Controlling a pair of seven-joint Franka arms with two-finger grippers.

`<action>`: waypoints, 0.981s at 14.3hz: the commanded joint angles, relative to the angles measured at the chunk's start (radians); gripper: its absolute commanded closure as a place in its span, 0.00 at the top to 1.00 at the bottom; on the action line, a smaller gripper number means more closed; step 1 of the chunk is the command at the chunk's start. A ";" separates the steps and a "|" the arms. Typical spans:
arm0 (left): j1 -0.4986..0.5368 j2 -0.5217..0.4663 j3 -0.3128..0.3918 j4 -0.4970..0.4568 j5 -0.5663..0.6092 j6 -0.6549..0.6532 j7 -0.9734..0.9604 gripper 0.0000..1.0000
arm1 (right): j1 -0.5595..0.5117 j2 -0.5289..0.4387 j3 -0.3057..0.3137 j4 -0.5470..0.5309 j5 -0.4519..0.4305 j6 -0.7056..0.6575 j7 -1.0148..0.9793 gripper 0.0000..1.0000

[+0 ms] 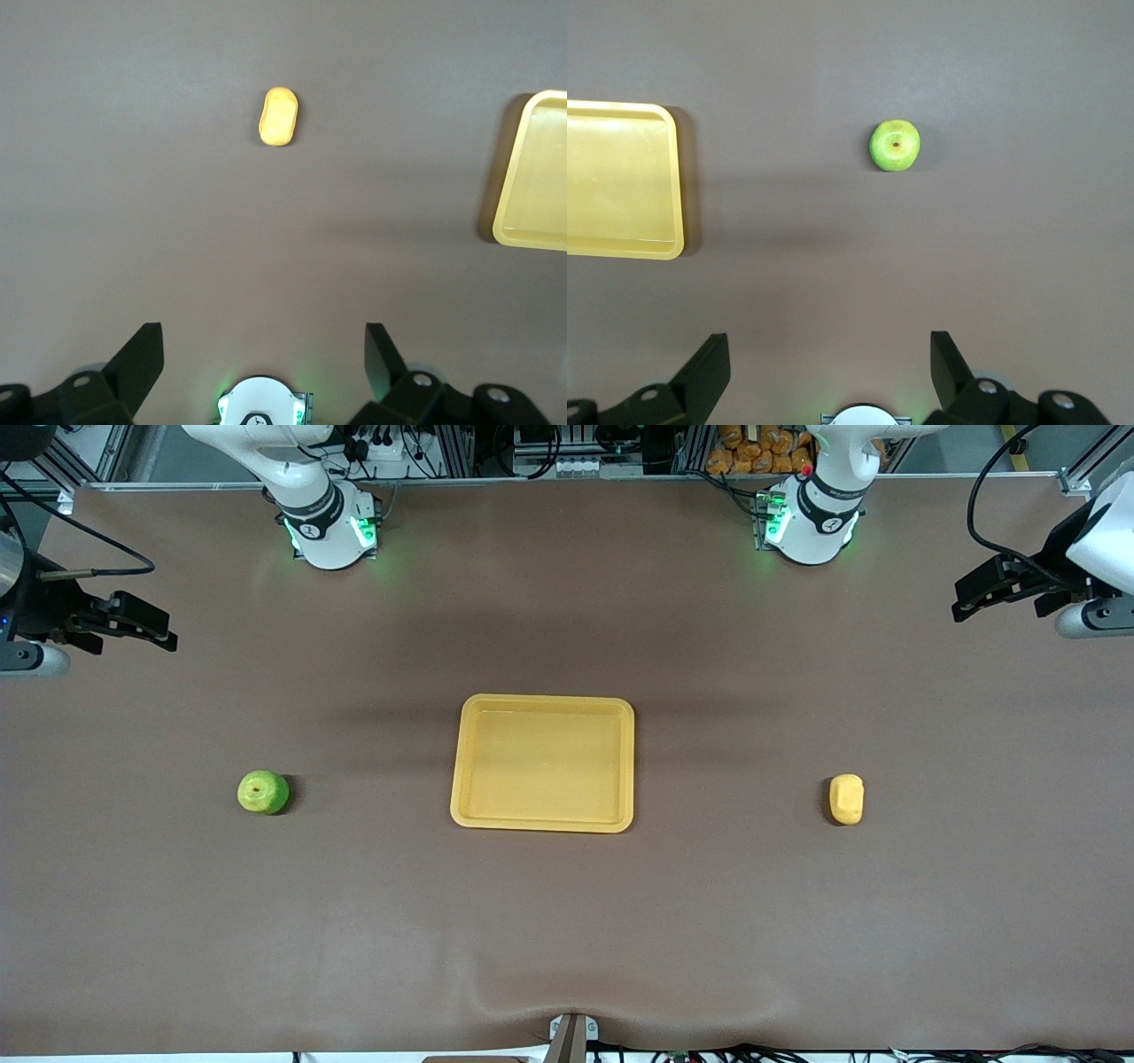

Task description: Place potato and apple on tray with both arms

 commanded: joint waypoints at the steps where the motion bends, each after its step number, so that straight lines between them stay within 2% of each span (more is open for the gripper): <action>1: 0.006 0.019 -0.003 -0.010 -0.012 -0.011 0.020 1.00 | -0.004 -0.003 0.005 -0.035 0.016 0.041 -0.009 1.00; 14: 0.003 0.086 -0.003 -0.007 -0.004 0.057 0.020 1.00 | 0.011 0.008 0.006 -0.073 0.016 0.093 -0.009 1.00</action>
